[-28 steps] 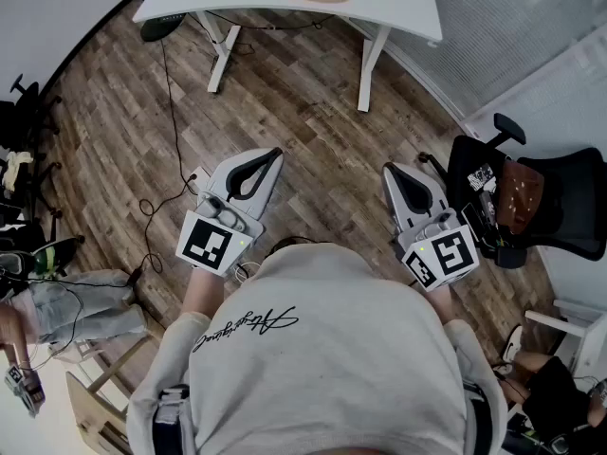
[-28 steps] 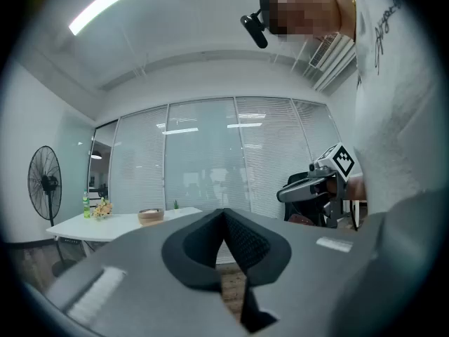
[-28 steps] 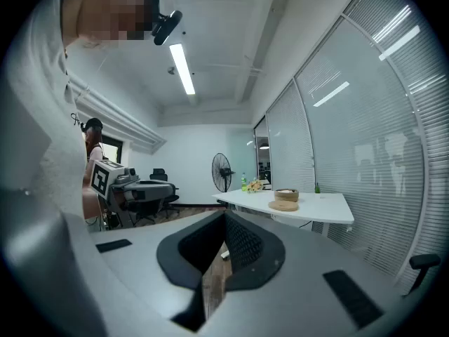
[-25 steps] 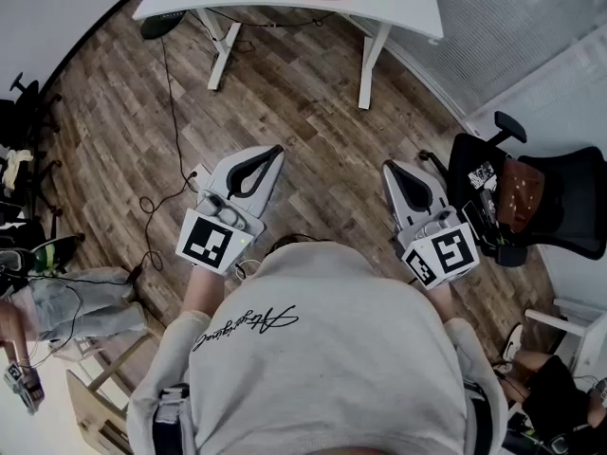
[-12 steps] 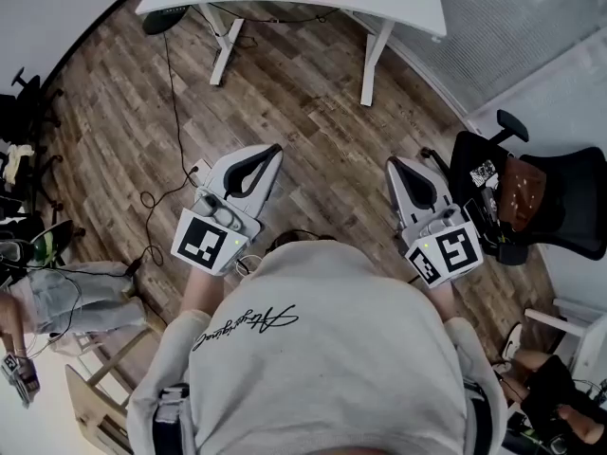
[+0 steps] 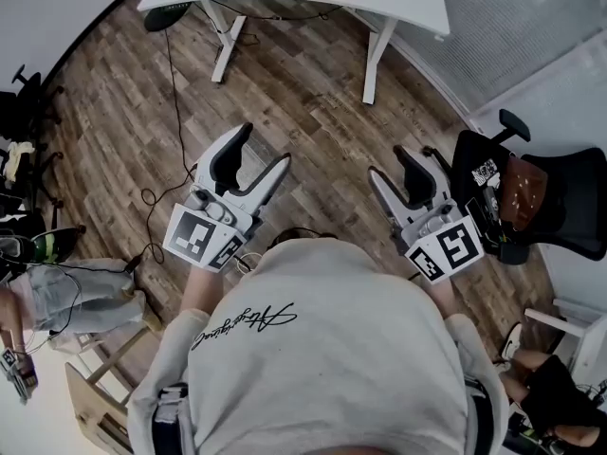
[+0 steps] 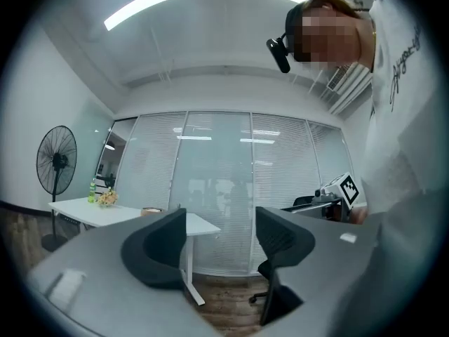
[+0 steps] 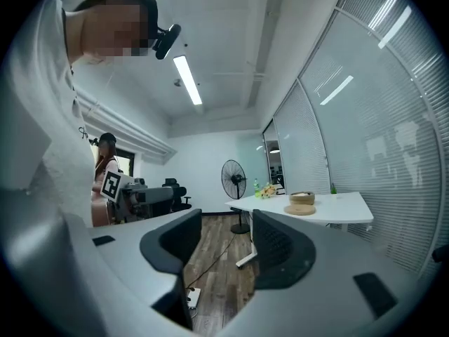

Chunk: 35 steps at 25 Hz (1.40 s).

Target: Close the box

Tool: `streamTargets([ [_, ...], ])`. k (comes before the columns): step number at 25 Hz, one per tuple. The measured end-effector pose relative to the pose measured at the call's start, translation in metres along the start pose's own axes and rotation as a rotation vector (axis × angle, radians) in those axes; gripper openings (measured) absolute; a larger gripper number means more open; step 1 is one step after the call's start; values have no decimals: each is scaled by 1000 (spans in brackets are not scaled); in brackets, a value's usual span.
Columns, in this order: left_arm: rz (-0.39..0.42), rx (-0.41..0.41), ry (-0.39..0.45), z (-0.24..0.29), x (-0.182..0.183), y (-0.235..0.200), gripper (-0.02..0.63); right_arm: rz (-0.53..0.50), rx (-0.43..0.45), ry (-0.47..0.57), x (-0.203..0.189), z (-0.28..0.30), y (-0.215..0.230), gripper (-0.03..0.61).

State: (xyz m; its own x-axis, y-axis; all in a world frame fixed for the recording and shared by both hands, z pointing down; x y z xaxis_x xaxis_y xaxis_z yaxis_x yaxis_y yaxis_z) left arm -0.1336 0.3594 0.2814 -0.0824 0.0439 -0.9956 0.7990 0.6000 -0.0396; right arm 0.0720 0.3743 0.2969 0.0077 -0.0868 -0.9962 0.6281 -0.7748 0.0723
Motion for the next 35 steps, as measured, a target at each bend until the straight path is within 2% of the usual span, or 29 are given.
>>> streamTargets([
  [1,-2,-2,1,0,0,0,310,4,-6,6,0,0,1,223],
  [4,16,-16,-2,2,1,1,368,9,-45,36,4,0,7,287],
  [7,27,-30,-4,2,2,1,390,8,-51,53,6,4,9,378],
  [11,19,-34,0,-1,4,-5,396,12,-42,46,5,10,4,411],
  [23,-9,-45,14,-22,4,-28,399,103,-49,64,-6,28,-16,426],
  [29,-20,-94,-1,-35,-4,-40,399,85,-85,48,-17,36,-36,436],
  [35,-7,-142,-14,-45,-9,-43,399,119,-79,30,-23,40,-53,439],
])
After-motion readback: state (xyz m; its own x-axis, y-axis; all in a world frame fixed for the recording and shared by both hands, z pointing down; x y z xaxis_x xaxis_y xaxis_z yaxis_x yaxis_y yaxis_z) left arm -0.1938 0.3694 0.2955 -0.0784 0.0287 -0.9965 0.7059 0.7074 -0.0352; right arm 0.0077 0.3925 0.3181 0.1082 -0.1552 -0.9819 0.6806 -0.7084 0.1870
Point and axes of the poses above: the fingertips, and each gripper's own axes: z forward along the fingers, y to its right, x out of its top, the point moved 3 cm from there along -z, backward along the fingers, and after that the axes turned 7 degrees about x, right-handed, at the moved point
